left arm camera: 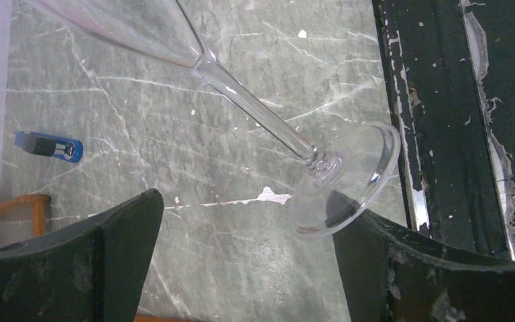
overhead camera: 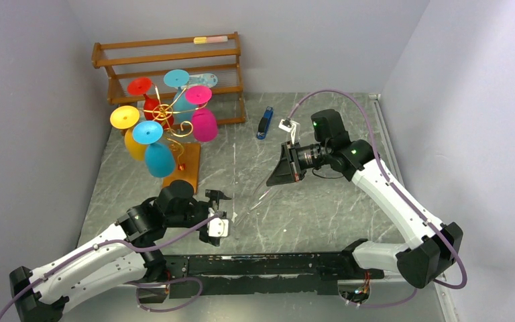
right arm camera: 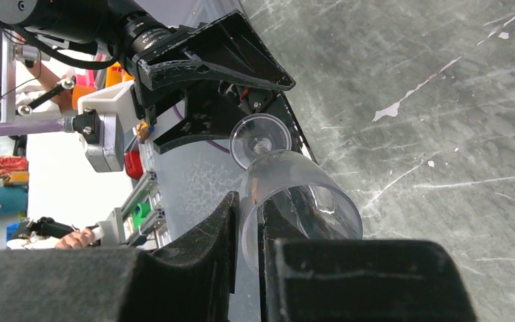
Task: Take the wine glass off the wine glass rack
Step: Place the wine glass at the center of the board.
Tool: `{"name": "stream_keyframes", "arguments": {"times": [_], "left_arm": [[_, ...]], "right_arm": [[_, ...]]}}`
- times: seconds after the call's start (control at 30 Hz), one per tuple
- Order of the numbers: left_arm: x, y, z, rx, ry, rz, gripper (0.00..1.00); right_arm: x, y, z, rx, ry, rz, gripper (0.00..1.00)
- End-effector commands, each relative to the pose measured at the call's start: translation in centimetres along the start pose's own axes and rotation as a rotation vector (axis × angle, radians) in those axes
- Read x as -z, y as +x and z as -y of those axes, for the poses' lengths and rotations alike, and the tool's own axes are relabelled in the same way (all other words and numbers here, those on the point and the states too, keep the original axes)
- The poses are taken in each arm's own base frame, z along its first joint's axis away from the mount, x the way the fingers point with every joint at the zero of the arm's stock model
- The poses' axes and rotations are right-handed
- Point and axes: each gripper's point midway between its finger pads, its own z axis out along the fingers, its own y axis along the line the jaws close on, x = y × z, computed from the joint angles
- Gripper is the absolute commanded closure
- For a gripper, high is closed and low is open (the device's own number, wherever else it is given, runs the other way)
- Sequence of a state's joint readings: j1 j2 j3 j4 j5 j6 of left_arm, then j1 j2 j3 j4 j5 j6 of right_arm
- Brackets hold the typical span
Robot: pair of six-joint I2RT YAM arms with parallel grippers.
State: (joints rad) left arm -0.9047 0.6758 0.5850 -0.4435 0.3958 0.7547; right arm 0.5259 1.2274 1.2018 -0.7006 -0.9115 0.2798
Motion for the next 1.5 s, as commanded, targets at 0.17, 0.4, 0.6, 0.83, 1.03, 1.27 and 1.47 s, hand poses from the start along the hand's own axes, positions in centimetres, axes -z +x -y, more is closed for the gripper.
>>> {"name": "stream_keyframes", "arguments": {"times": [0.17,0.4,0.6,0.83,1.03,1.27,1.47], "left_arm": [[0.3,-3.1,-2.2,-0.049,-0.06,0.102,0.04],[0.6,-2.9,-2.6,-0.051,-0.085,0.087,0.03],[0.8,-3.0,-2.8,-0.036,-0.097,0.084,0.03],[1.0,-5.2,-3.6,0.033,-0.137,0.186,0.04],[1.1,-7.4,-3.9,0.178,-0.146,0.292,0.03],[1.5,-7.9,-5.5,0.354,-0.252,0.351,0.03],[3.1,-7.8,-7.0,0.42,-0.353,0.339,0.03]], "right_arm": [[0.9,-1.4,1.0,0.044,0.119,0.046,1.0],[1.4,-2.4,1.0,0.064,0.152,0.067,1.0],[2.3,-3.3,2.0,0.061,0.251,0.092,1.0],[5.2,-6.2,7.2,0.038,0.628,0.21,1.0],[8.7,-9.0,11.6,0.02,0.945,0.347,1.0],[6.7,-9.7,14.2,0.101,1.175,0.226,1.0],[2.4,-12.2,14.7,0.131,1.076,0.226,1.0]]}}
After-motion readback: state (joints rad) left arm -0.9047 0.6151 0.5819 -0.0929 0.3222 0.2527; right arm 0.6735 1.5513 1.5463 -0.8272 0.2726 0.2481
